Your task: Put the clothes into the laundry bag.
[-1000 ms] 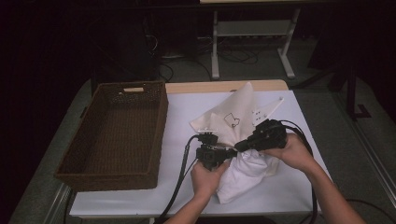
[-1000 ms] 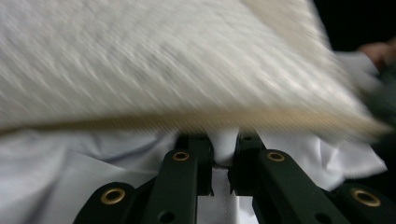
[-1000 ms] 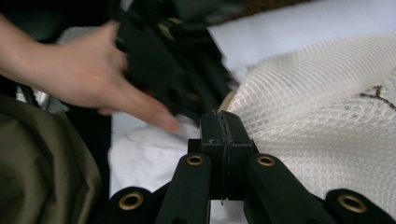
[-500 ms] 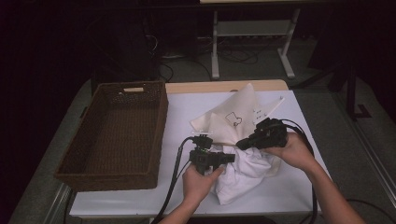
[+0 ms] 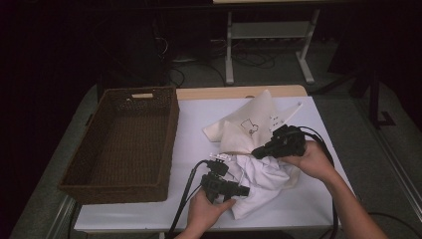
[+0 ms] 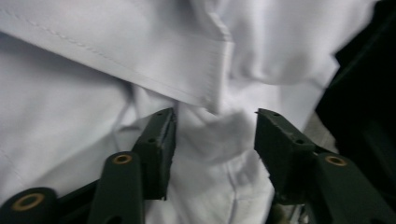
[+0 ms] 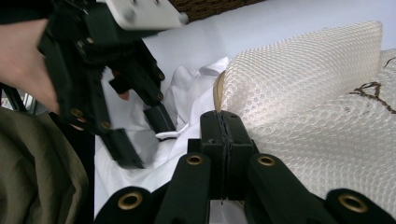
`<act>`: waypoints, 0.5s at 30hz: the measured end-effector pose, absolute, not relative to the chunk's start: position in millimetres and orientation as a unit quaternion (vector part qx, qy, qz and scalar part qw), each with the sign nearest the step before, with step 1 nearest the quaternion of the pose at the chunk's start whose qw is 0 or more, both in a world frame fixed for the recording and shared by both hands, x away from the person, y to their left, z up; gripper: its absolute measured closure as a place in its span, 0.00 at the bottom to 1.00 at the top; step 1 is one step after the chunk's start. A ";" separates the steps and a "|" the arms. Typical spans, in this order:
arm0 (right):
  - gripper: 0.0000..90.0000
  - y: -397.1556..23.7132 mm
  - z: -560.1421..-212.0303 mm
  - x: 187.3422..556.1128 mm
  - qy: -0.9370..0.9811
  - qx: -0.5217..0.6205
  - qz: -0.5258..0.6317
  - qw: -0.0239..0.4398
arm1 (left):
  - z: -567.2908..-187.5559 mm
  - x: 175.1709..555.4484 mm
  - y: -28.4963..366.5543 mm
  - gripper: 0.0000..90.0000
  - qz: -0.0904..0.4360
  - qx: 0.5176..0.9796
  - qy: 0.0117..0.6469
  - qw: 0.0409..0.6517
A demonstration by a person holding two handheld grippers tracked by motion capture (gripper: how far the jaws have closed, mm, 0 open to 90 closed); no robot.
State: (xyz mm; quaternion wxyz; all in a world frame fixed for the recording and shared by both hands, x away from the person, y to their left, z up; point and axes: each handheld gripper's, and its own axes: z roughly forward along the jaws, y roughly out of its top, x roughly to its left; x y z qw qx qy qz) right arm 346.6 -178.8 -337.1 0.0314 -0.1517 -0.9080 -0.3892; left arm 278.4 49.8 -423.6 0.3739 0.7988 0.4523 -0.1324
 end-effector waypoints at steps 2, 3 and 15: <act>0.99 -178.2 -337.4 346.2 -0.909 -0.149 -0.387 0.030 | -429.6 281.9 48.0 0.63 -0.131 0.797 0.459 0.370; 0.99 -177.9 -337.6 346.0 -0.910 -0.147 -0.387 0.029 | -432.9 283.8 47.3 0.68 -0.128 0.801 0.457 0.365; 0.99 -178.0 -340.1 343.2 -0.909 -0.147 -0.389 0.030 | -418.7 292.2 39.8 1.00 -0.097 0.783 0.446 0.423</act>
